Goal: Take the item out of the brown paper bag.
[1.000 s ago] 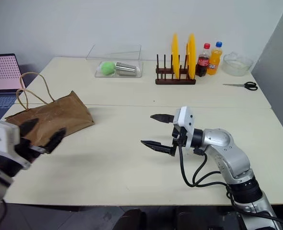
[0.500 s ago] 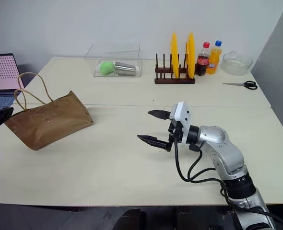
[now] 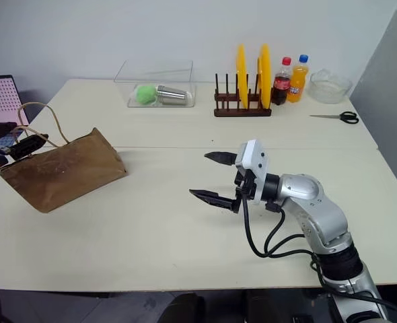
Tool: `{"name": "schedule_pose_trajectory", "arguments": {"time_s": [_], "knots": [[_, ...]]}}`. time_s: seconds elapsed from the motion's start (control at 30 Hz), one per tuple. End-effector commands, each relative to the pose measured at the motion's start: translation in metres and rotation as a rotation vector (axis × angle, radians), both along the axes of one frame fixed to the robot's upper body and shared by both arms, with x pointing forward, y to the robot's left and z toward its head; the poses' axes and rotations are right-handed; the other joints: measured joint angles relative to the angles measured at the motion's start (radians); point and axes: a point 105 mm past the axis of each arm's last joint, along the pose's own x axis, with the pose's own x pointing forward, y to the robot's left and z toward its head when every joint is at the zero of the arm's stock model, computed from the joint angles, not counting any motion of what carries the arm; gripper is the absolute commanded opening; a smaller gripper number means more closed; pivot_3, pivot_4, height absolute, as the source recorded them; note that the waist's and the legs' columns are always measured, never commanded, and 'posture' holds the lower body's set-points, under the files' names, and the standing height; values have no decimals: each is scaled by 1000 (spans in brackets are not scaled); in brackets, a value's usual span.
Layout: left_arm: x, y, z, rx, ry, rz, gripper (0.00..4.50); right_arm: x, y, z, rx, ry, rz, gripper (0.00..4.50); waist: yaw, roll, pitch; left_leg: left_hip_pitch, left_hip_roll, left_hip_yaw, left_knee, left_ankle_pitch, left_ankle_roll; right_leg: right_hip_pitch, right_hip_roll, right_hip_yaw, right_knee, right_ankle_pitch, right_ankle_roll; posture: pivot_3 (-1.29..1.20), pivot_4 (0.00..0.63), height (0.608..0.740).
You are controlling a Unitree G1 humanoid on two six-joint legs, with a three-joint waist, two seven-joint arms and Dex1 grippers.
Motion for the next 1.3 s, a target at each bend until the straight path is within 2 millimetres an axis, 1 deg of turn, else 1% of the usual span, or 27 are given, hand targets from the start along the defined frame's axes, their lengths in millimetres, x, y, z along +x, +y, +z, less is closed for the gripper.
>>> {"name": "schedule_pose_trajectory", "arguments": {"time_s": [0.03, 0.13, 0.4, 0.53, 0.67, 0.73, 0.93, 0.97, 1.0, 1.07, 1.13, 1.3], "knots": [[5, -1, 13, 15, -38, -5, 4473, -6, -1, 13, 17, -51, 5, 4500, 0, 0, 0, 0, 0, 0, 0, 0, 0, 0, 0, 0, 0, 0, 0, 0, 150, 740], [10, -3, 14, 9, -44, -15, 3840, -7, -2, 13, 12, -49, -2, 4500, 0, 0, 0, 0, 0, 0, 0, 0, 0, 0, 0, 0, 0, 0, 0, 0, 150, 740], [22, -13, 21, 20, -63, -40, 1277, -9, -4, 12, -1, -49, -15, 4500, 0, -1, 0, 0, 0, 0, 1, 0, 0, 0, 0, 0, 1, 0, 0, 0, 150, 740], [30, -23, 31, 42, -91, -72, 21, -14, -14, 10, -23, -30, -38, 4500, 0, -2, 0, 0, 0, 0, 1, 0, 0, 0, 0, 0, 1, 0, 0, 0, 150, 740], [39, -46, 46, 70, -132, -154, 21, -18, -23, 9, -39, -18, -73, 4500, 3, -3, 0, -1, -1, -1, 1, 0, 0, 0, 0, -1, 0, 0, 1, 0, 150, 740], [43, -54, 53, 99, -156, -170, 21, -18, -26, 9, -44, -15, -95, 4500, 3, -3, 0, -1, -1, -1, 2, 0, 0, 0, 0, -1, 1, 0, 1, 0, 150, 740], [61, -118, 86, 156, -244, -364, 21, -12, -48, 6, -71, 5, -261, 4500, 9, -6, 0, -3, -1, -2, 3, 0, 0, 1, 0, -2, 1, 0, 1, 0, 150, 740], [63, -128, 89, 159, -253, -394, 21, -12, -52, 5, -74, 5, -284, 4500, 8, -6, 0, -3, -1, -2, 4, 0, 0, 0, 0, -1, 0, 0, 1, 0, 150, 740], [64, -134, 92, 160, -258, -411, 21, -12, -54, 5, -76, 4, -297, 4500, 9, -6, 0, -4, -1, -2, 4, 0, 0, 0, 0, -1, 0, 1, 1, 0, 150, 740], [70, -157, 100, 127, -281, -467, 21, -13, -62, 2, -84, 13, -337, 4500, 7, -6, 0, -5, -2, -2, 4, 0, 0, 0, -1, -1, 0, 1, 1, 0, 150, 740], [76, -180, 102, 114, -284, -524, 21, -13, -70, 0, -87, 25, -376, 4500, 5, -6, 0, -6, -2, -2, 4, 0, 0, 0, -1, -2, 0, 1, 1, 0, 150, 740], [86, -227, 101, 83, -282, -632, 21, -18, -81, -8, -98, 57, -454, 4500, 4, -6, 0, -6, -2, -2, 4, 0, 0, -1, 0, -2, 1, 1, 1, 0, 150, 740]]}}
